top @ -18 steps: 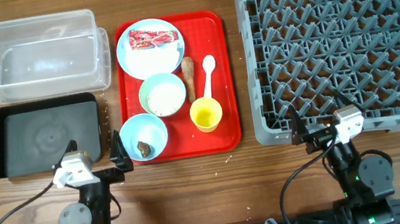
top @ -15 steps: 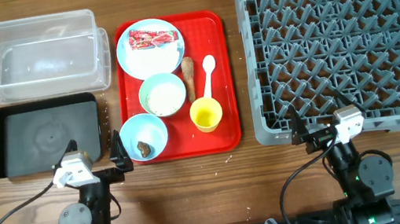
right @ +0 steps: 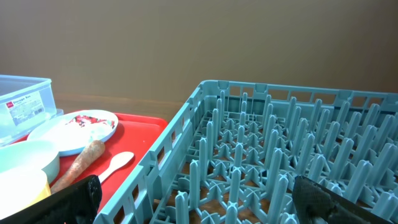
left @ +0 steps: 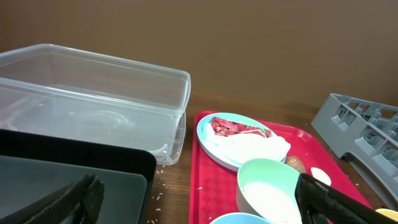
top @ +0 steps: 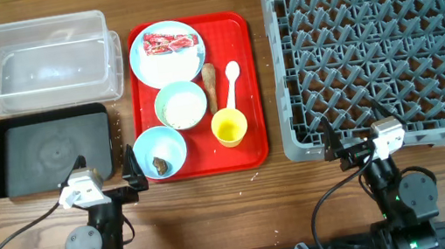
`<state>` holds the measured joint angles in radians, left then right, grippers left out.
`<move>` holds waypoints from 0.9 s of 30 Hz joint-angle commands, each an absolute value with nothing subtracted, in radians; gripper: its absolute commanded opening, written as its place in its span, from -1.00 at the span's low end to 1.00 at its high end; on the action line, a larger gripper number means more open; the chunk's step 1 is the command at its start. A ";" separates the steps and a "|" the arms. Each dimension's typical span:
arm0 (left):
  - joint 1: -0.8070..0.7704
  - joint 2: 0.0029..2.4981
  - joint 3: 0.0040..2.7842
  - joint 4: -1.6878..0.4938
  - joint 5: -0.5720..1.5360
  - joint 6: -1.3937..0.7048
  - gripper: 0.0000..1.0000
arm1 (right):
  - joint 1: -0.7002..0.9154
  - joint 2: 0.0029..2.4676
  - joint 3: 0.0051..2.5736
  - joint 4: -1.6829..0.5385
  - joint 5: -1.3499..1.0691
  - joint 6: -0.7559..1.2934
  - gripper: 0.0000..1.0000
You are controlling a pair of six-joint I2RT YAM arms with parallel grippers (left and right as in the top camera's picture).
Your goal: Sort waste into correct bins and load items into the dishwasher rack
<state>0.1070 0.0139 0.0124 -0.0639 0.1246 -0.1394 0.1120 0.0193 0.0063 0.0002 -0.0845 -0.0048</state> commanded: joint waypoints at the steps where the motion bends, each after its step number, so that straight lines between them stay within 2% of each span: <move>1: 0.103 0.007 0.006 -0.067 0.115 -0.134 1.00 | 0.106 0.005 0.005 0.003 -0.075 0.003 1.00; 14: 0.103 0.007 0.006 -0.064 0.118 -0.139 1.00 | 0.106 0.005 0.005 0.013 -0.060 0.002 1.00; 22: 0.103 0.017 0.010 -0.057 0.214 -0.141 1.00 | 0.106 0.005 0.012 0.044 -0.121 0.029 0.99; 27: 0.103 0.129 0.140 -0.057 0.240 -0.133 1.00 | 0.106 0.060 0.090 0.039 -0.191 0.054 0.99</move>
